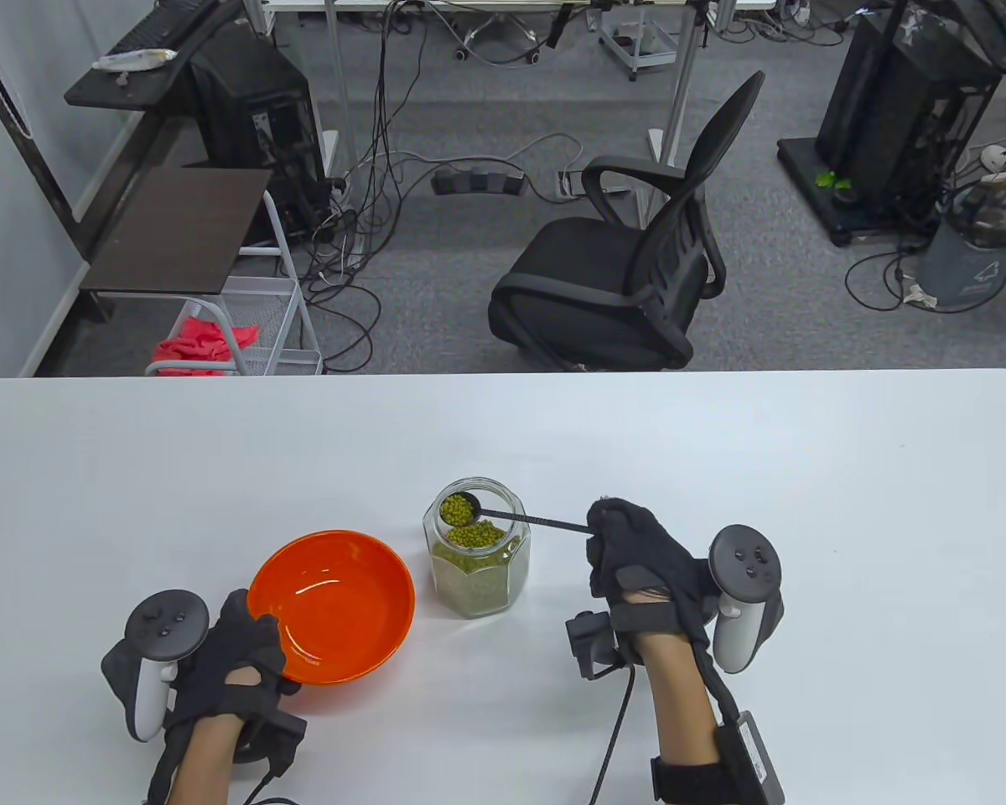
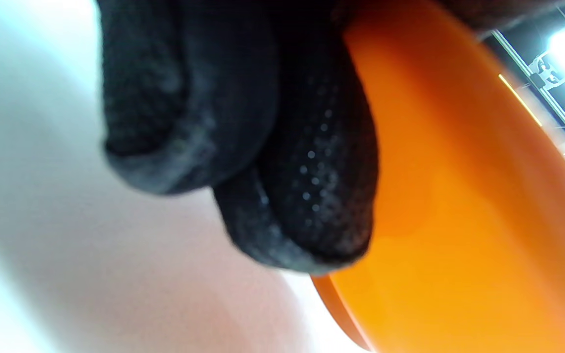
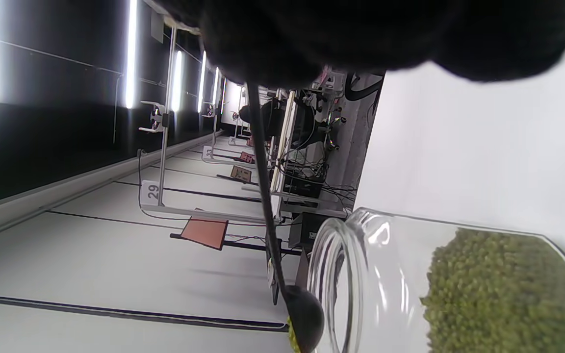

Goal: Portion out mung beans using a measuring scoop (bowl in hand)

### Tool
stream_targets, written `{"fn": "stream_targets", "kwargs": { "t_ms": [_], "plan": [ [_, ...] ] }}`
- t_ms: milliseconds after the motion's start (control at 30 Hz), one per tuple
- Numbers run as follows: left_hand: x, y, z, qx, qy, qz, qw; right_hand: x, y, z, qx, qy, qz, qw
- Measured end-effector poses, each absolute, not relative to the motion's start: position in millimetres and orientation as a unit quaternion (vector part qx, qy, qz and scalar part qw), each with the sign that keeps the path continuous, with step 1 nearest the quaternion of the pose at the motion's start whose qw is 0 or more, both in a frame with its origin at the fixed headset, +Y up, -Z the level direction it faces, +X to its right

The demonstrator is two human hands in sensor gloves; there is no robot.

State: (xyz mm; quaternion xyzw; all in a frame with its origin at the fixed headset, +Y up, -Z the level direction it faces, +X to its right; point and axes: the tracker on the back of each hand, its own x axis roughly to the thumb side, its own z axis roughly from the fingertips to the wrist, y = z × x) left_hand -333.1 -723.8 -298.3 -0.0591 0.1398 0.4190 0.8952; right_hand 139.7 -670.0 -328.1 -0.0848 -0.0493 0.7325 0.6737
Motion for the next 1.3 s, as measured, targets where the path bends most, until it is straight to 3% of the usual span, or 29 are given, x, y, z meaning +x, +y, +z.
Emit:
{"fn": "stream_targets", "kwargs": {
  "t_ms": [600, 1300],
  "plan": [
    [-330.6, -724.8, -299.1, -0.063, 0.132, 0.427, 0.892, 79.6, -658.0, -317.5, 0.022, -0.010, 0.776, 0.630],
    [-329.9, -725.6, -299.5, -0.065, 0.126, 0.429, 0.892, 51.9, -646.1, -305.6, 0.085, -0.004, 0.834, 0.545]
  ]
}}
